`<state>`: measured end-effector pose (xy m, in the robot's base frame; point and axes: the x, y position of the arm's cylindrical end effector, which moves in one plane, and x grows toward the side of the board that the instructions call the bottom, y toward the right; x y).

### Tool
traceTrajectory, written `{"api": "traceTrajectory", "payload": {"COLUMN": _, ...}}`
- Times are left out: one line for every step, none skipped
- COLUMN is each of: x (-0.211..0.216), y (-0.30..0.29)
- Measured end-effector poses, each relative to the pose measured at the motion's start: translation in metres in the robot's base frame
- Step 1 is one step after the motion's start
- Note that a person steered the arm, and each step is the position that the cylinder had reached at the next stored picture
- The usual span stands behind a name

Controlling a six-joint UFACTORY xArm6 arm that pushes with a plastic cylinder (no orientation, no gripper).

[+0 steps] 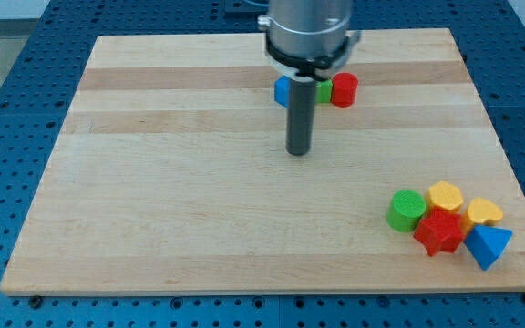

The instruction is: Place the blue cube top of the yellow heart

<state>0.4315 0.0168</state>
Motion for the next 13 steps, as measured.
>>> {"api": "traceTrajectory", "payload": {"x": -0.019, "y": -0.034}}
{"api": "traceTrajectory", "payload": {"x": -0.036, "y": -0.06}}
{"api": "traceTrajectory", "payload": {"x": -0.068, "y": -0.064}}
{"api": "traceTrajectory", "payload": {"x": -0.096, "y": -0.063}}
{"api": "traceTrajectory", "payload": {"x": -0.103, "y": -0.055}}
{"api": "traceTrajectory", "payload": {"x": -0.103, "y": -0.028}}
{"api": "traceTrajectory", "payload": {"x": -0.103, "y": -0.002}}
{"api": "traceTrajectory", "payload": {"x": -0.103, "y": 0.012}}
{"api": "traceTrajectory", "payload": {"x": -0.089, "y": 0.015}}
{"api": "traceTrajectory", "payload": {"x": -0.067, "y": 0.016}}
{"api": "traceTrajectory", "payload": {"x": -0.045, "y": 0.02}}
{"api": "traceTrajectory", "payload": {"x": -0.024, "y": 0.029}}
{"api": "traceTrajectory", "payload": {"x": -0.018, "y": 0.053}}
